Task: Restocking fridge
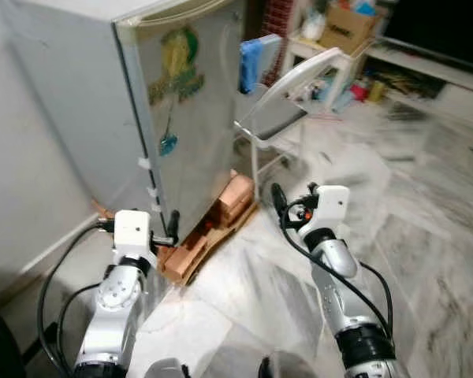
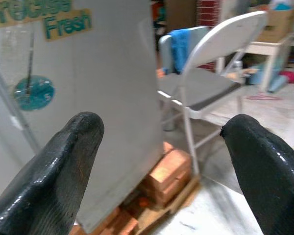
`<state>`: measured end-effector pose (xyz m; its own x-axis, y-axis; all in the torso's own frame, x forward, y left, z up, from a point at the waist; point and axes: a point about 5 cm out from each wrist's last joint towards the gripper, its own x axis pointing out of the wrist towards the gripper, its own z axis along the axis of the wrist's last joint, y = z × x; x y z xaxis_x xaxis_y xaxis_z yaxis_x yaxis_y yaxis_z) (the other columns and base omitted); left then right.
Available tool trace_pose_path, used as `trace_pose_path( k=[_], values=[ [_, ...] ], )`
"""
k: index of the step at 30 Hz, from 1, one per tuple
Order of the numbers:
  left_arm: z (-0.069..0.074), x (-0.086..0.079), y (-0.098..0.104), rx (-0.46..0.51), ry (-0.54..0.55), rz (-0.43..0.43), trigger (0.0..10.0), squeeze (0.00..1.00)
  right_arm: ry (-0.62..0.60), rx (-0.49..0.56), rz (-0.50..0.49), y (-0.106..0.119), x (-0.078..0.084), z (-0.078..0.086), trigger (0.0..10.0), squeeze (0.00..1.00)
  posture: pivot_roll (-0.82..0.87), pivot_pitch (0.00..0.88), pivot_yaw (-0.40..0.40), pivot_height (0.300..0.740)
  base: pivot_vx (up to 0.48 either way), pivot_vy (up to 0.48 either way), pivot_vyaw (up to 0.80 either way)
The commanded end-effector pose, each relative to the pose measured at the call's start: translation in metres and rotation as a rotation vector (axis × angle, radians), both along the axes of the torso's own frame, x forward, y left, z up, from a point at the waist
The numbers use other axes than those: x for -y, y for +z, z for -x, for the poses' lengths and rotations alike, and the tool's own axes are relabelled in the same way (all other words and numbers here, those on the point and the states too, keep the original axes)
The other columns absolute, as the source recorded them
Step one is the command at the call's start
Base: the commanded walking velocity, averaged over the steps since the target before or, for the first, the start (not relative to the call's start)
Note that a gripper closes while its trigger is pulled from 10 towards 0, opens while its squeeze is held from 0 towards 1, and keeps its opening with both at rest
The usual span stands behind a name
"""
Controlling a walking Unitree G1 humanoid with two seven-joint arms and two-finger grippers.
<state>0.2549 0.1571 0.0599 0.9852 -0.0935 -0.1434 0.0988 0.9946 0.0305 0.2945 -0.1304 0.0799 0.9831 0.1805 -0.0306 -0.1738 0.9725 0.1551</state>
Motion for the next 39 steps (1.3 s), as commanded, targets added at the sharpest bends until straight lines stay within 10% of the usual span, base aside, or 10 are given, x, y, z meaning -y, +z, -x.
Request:
trace_pose_path(
  k=[1,39],
  values=[
    [-0.002,0.009,0.004,0.02,-0.047,0.006,10.0,0.0,-0.023,0.013,0.012,0.003,0.009,-0.002,10.0,0.0,0.02,0.0,-0.024,0.74,0.0,0.48,0.0],
    [0.0,0.017,0.007,0.064,-0.085,0.029,10.0,0.0,-0.026,0.035,0.03,0.006,0.007,-0.003,10.0,0.0,0.02,0.0,-0.026,0.74,0.277,0.165,-0.55]
  ],
)
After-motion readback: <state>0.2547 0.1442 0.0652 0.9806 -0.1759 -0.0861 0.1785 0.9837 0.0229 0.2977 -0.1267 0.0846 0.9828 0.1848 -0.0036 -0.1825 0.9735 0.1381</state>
